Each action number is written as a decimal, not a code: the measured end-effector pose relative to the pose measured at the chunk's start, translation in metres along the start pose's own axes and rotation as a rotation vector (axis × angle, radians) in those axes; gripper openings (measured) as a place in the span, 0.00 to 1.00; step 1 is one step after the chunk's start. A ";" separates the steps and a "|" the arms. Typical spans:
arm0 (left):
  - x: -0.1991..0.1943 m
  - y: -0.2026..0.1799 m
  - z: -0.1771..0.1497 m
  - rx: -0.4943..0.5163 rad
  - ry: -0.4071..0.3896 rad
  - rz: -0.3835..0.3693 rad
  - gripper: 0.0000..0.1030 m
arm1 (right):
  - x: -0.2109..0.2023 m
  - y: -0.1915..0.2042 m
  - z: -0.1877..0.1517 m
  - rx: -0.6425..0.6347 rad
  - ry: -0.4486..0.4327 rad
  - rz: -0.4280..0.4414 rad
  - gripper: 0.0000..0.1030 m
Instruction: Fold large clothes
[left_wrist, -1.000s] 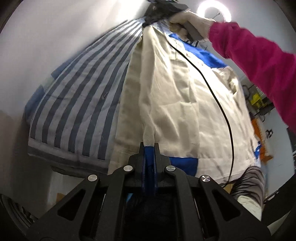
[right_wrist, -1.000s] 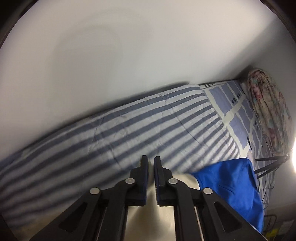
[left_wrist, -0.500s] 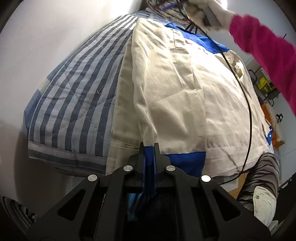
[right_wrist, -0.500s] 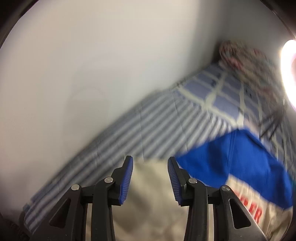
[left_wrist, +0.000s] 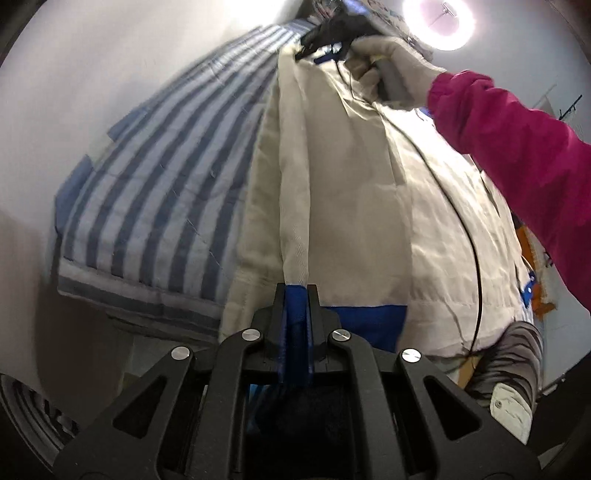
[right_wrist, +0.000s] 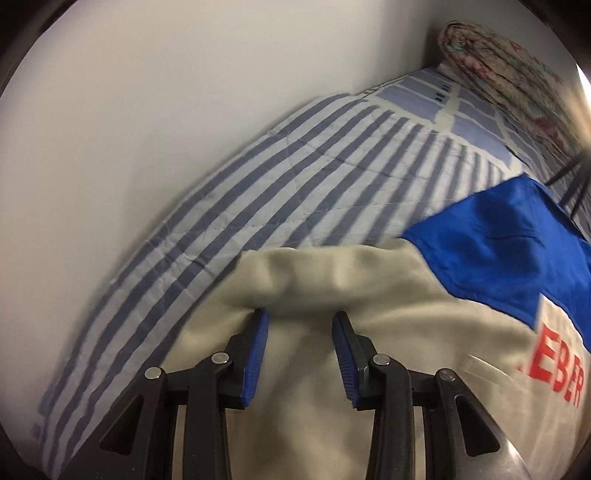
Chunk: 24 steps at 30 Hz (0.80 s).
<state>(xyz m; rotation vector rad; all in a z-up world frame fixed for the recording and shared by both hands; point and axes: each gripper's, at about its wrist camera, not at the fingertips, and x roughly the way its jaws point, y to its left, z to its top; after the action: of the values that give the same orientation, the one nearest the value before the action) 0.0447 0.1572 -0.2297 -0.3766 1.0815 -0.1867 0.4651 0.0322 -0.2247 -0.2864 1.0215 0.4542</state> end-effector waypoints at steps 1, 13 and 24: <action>-0.002 0.001 -0.001 -0.005 0.003 -0.009 0.07 | -0.016 -0.003 -0.006 -0.002 -0.017 0.011 0.36; -0.024 0.008 0.005 -0.060 -0.028 -0.076 0.45 | -0.144 0.002 -0.163 -0.025 -0.057 0.227 0.36; -0.004 -0.001 0.000 -0.042 -0.021 0.183 0.19 | -0.136 0.065 -0.259 -0.036 -0.013 0.287 0.36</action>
<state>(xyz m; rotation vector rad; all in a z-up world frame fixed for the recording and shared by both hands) 0.0431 0.1576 -0.2263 -0.3148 1.0943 0.0021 0.1789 -0.0551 -0.2372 -0.1691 1.0464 0.7333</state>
